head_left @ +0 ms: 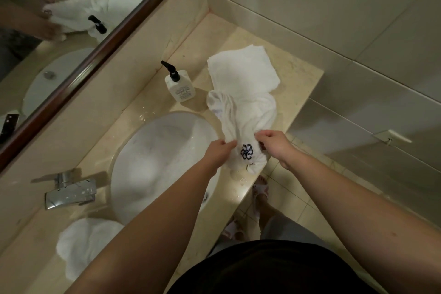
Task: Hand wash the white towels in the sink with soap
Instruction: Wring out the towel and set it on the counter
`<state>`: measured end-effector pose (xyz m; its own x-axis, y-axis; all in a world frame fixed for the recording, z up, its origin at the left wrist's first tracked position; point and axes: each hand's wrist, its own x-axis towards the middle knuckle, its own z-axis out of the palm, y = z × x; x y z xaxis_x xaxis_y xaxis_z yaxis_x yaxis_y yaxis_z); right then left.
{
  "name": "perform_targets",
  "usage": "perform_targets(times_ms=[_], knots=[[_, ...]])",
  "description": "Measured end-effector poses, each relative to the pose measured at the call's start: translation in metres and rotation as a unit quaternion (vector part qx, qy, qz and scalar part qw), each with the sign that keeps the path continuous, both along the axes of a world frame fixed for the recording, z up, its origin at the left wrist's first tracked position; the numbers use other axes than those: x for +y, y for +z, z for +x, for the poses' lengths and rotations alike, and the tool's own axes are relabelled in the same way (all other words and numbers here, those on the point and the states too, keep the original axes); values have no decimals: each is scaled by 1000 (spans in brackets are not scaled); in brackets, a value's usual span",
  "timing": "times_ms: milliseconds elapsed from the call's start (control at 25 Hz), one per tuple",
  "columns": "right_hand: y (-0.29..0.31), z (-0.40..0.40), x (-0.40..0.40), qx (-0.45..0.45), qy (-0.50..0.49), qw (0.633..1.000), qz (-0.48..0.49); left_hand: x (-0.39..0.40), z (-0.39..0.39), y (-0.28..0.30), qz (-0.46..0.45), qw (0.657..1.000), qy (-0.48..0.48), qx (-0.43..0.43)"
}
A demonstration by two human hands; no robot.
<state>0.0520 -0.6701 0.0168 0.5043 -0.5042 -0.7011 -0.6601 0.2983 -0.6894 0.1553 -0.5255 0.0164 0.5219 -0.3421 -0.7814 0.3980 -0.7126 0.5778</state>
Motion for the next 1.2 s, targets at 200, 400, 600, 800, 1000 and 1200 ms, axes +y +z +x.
perform_targets(times_ms=[200,400,600,800,1000,1200], knots=[[-4,11,-16,19,-14,1000,-14,4,10,-13,46,998,-3,-49],[-12,45,-52,37,28,994,-94,-41,46,-13,27,993,12,-112],[-29,80,-90,99,52,979,-170,-86,76,-20,35,984,70,-159],[-42,96,-117,130,95,975,-152,-98,87,-30,103,971,12,-216],[-47,102,-122,112,120,979,-119,-107,91,-31,114,958,-1,-264],[-39,95,-114,61,53,995,-67,-101,81,-20,105,952,65,-281]])
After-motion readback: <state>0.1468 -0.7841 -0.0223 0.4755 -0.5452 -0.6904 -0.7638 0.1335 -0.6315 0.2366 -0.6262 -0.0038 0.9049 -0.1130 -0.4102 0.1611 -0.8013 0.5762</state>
